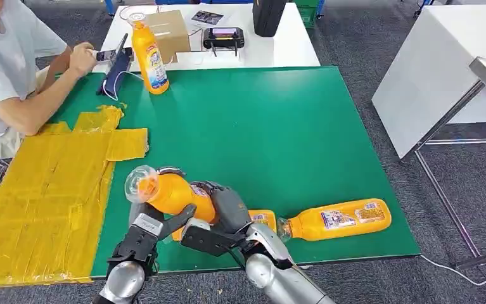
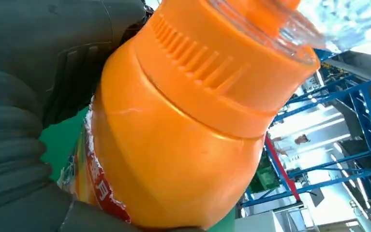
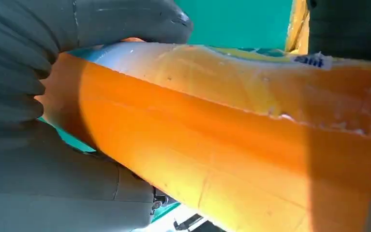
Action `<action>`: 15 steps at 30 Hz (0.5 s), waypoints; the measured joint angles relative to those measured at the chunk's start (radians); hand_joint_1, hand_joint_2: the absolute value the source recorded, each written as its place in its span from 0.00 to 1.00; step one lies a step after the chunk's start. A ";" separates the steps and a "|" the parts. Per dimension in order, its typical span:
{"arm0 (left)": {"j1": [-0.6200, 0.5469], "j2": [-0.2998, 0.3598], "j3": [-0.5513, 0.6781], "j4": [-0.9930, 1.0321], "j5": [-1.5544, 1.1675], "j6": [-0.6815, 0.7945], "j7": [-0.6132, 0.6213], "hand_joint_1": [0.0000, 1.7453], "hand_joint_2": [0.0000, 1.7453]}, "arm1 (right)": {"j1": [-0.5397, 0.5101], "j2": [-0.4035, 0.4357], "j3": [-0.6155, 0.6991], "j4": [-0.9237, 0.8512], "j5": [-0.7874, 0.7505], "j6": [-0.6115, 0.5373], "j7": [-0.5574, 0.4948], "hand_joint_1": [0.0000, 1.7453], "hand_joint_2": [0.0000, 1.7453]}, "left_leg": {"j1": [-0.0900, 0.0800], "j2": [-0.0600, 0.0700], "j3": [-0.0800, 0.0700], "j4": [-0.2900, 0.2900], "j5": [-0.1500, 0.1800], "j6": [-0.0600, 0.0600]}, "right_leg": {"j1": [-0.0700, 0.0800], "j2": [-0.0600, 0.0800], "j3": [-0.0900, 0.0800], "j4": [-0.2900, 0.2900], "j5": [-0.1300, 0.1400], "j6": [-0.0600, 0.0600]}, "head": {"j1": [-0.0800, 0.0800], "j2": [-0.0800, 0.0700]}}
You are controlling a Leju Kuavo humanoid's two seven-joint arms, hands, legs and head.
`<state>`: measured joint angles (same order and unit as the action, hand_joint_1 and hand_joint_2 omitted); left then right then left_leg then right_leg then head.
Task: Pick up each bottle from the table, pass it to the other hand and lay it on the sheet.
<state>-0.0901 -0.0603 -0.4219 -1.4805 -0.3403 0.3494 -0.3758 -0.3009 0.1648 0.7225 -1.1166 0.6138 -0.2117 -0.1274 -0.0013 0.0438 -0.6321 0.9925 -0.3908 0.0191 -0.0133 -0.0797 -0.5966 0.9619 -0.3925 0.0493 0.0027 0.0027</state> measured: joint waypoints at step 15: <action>-0.011 0.014 0.058 -0.051 0.103 -0.085 -0.013 1.00 1.00 | 0.098 -0.027 -0.042 -0.273 0.053 -0.243 -0.095 0.00 1.00 | 0.000 0.000 0.000 0.000 0.000 0.000 | 0.000 0.000 -0.001 0.000 0.000 0.000 | 0.000 0.000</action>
<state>-0.1012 -0.0465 -0.3635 -1.5316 -0.2369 0.2640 -0.3891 -0.2033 0.1377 0.6809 -1.3898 0.6664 -0.4551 -0.2220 -0.0013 0.0440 -0.6322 0.9925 -0.3909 0.0190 -0.0134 -0.0796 -0.5974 0.9619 -0.3926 0.0492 0.0027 0.0027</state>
